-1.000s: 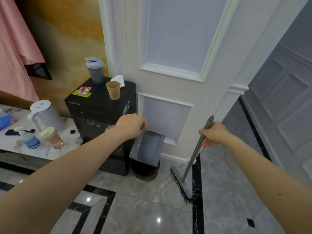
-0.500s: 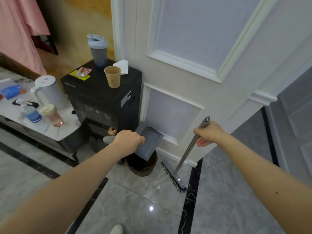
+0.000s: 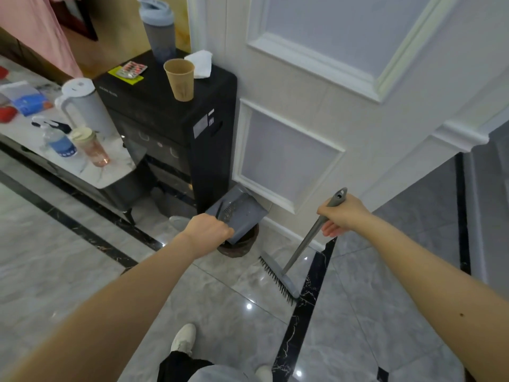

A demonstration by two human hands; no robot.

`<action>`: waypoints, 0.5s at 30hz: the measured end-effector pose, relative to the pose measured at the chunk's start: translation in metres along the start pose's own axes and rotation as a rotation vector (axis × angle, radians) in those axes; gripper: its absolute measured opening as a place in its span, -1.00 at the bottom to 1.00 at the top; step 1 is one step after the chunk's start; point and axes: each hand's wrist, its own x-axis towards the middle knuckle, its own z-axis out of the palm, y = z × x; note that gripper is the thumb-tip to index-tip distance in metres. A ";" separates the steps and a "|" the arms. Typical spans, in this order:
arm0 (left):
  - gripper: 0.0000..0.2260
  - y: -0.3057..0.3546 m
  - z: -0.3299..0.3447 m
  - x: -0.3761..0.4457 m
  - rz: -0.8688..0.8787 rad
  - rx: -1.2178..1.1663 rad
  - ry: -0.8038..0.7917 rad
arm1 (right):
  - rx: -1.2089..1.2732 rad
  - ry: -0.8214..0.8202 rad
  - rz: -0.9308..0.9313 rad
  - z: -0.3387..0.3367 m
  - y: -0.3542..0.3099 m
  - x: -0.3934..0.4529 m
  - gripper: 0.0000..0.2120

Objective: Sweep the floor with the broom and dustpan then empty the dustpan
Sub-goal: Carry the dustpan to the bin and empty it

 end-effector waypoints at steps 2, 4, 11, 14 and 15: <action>-0.77 0.006 -0.001 -0.003 -0.011 0.007 -0.012 | -0.020 -0.008 -0.005 0.001 0.004 0.001 -0.79; -0.77 0.014 -0.001 -0.008 -0.024 0.007 -0.035 | -0.045 -0.017 -0.013 0.001 0.008 0.001 -0.78; -0.76 0.045 0.010 -0.036 -0.033 -0.026 -0.113 | -0.068 -0.041 -0.037 -0.003 0.019 -0.002 -0.77; -0.79 0.062 0.020 -0.050 0.107 0.006 -0.152 | -0.075 -0.045 -0.048 -0.006 0.021 -0.006 -0.77; -0.78 0.065 0.022 -0.052 0.140 0.023 -0.160 | -0.074 -0.047 -0.052 -0.007 0.023 -0.007 -0.77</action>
